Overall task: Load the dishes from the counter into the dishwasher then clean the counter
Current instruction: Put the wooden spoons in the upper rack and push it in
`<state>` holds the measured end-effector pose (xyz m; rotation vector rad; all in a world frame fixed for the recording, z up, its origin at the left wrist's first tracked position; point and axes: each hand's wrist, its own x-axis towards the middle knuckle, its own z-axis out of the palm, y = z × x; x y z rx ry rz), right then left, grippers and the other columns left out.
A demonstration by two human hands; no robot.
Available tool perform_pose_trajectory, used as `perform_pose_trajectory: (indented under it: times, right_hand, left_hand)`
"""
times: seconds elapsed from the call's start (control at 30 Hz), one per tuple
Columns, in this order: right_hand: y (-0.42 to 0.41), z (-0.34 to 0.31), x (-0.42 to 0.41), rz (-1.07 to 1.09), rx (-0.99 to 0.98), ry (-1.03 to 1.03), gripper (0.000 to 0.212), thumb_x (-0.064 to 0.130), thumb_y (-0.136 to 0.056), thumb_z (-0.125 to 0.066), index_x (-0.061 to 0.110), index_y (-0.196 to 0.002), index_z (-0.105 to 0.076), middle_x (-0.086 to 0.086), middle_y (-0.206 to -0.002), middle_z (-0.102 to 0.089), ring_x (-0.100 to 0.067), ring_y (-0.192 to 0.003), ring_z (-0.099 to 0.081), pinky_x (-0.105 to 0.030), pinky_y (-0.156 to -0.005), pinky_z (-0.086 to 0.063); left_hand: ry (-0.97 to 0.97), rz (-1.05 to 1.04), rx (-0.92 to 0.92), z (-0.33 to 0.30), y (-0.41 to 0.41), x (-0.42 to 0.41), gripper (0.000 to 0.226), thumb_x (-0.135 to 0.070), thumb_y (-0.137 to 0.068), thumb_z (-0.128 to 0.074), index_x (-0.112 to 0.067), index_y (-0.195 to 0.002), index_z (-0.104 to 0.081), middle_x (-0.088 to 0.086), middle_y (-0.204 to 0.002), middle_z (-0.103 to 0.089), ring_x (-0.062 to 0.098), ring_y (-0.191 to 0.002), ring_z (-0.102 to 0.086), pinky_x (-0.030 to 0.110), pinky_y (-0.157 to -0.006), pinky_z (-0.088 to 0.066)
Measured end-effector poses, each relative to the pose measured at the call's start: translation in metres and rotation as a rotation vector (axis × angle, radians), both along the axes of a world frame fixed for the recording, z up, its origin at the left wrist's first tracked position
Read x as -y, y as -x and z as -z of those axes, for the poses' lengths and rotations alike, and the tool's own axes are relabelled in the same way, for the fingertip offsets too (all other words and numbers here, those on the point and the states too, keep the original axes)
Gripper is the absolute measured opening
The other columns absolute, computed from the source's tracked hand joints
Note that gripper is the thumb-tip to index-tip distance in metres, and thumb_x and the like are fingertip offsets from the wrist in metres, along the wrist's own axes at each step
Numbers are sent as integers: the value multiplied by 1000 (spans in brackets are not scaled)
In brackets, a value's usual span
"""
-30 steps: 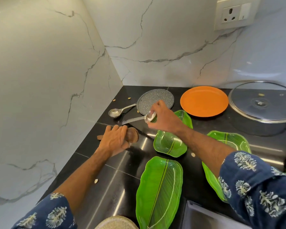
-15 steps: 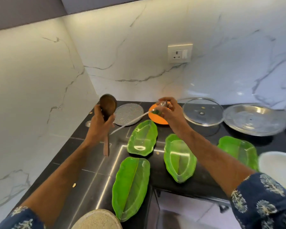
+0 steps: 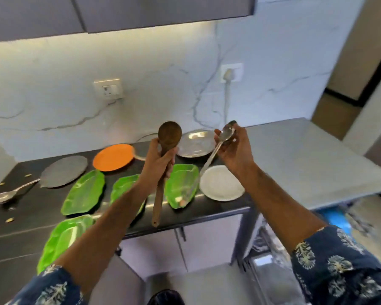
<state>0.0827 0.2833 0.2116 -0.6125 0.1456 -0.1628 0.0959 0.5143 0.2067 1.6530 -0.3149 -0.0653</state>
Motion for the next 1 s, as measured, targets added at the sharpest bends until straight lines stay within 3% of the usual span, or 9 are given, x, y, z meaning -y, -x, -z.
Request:
perform_pose_trajectory:
  times: [0.1,0.27,0.4,0.57,0.7,0.77,0.9,1.0]
  right_hand:
    - [60,11,87,17,-31,8,32,44,-93,-55,13,-98,-62,-12,-96,-67,-21,-83,-63,-30,-74,-52]
    - [169,41,212,90,-301,252,60,62,-92,-47,6,-112,-60,-19,-109,-68,-19,-65,-63,-27,-54,-52]
    - [242,70,280,253,-442,395,62,62,-91,-54,6,-116,-61,-21,-106,-72,-17,-55,-62,-25,-47,-50]
    - [308,111,345,339,-457,414,41,44,-95,-59,11,-118,-53,-15,-96,-65,-22,-68,-67,-31,-68,-59]
    - [354,129,379,335,-573,628,31,39,-99,-55,16,-120,-50,-14,-114,-62,-28,-93,-69,-41,-89,-53]
    - [372,135,397,323,-642,735,34,43,-98,-56,20,-121,-50,-14,-124,-60,-28,-102,-70,-45,-96,-52]
    - [401,140,438,293,-750,867,41,41,-91,-66,27,-126,-50,-10,-125,-58,-24,-106,-69,-44,-96,-54]
    - [420,143,464,345,-798,936,56,39,-82,-76,29,-132,-52,-8,-125,-56,-25,-110,-63,-43,-92,-56]
  left_hand:
    - [6,104,-74,14,43,95,24,-17,-97,-63,-16,-105,-41,4,-65,-48,12,-41,-36,20,-35,-28]
    - [56,303,-214,34,106,235,17,-23,-98,-60,-17,-98,-44,1,-66,-47,11,-45,-39,22,-38,-32]
    - [4,423,-251,56,147,317,17,-26,-98,-60,-16,-106,-49,-1,-65,-48,11,-48,-44,26,-44,-38]
    - [-172,573,-164,99,178,392,25,-27,-92,-69,-18,-110,-55,-2,-68,-52,13,-58,-50,34,-56,-46]
    - [-209,652,-209,132,193,444,18,-21,-94,-67,-16,-105,-55,-1,-62,-51,12,-53,-49,35,-57,-45]
    - [-234,688,-218,144,197,466,20,-32,-88,-70,-21,-99,-57,-1,-63,-58,15,-57,-55,38,-61,-47]
    - [-391,804,-138,159,202,511,23,-42,-93,-65,-21,-101,-61,6,-86,-69,17,-78,-66,33,-74,-50]
    - [-408,849,-112,169,204,538,26,-37,-96,-62,-14,-108,-60,0,-88,-68,-6,-76,-63,20,-70,-41]
